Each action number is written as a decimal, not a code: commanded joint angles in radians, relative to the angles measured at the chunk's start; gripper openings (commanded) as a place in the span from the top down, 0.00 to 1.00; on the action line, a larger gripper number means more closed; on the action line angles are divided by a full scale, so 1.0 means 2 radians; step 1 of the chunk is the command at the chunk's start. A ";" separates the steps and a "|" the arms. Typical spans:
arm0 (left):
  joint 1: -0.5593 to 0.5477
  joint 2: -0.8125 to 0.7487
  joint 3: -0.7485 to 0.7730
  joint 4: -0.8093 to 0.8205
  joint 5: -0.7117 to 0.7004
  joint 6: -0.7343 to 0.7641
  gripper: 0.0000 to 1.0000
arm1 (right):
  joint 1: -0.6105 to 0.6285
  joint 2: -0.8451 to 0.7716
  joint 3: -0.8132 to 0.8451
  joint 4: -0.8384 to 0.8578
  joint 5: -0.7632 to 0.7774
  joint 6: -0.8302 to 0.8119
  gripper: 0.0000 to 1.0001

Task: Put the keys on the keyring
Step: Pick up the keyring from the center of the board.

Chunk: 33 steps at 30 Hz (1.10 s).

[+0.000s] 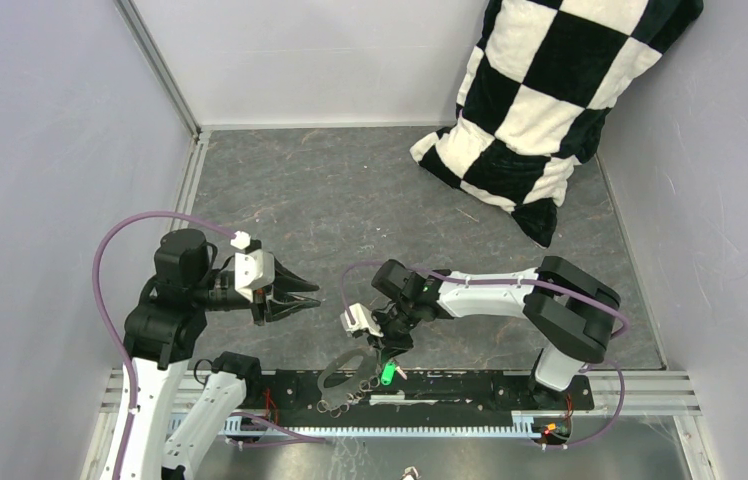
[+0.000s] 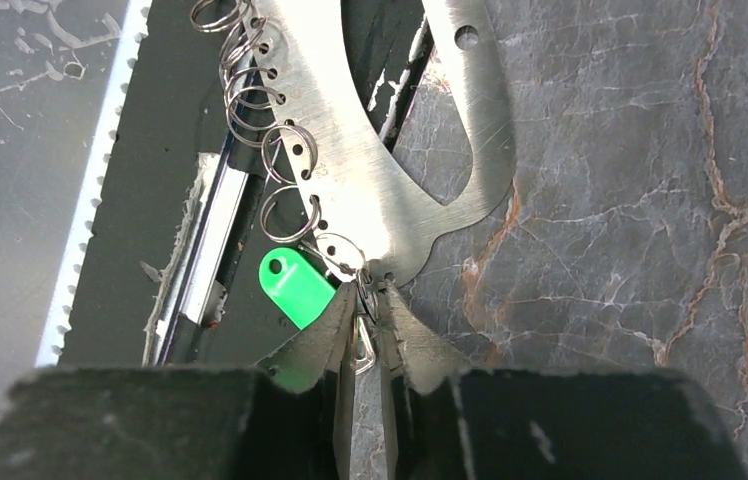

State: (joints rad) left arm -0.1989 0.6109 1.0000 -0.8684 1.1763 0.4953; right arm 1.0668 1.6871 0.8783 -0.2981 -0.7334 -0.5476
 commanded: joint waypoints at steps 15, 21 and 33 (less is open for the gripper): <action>-0.002 -0.003 0.005 0.009 -0.003 0.000 0.63 | -0.005 -0.136 0.035 0.061 0.019 0.074 0.99; -0.002 -0.005 -0.019 0.009 0.030 -0.002 0.63 | -0.005 -0.197 0.056 0.082 0.028 0.111 0.99; -0.003 -0.005 -0.029 -0.023 0.061 0.056 0.64 | -0.002 -0.220 0.119 0.101 0.039 0.160 0.99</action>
State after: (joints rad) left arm -0.1989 0.6056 0.9478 -0.8963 1.2514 0.5270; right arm 1.0599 1.2720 1.0477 -0.1429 -0.6708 -0.2718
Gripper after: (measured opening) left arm 0.368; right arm 0.012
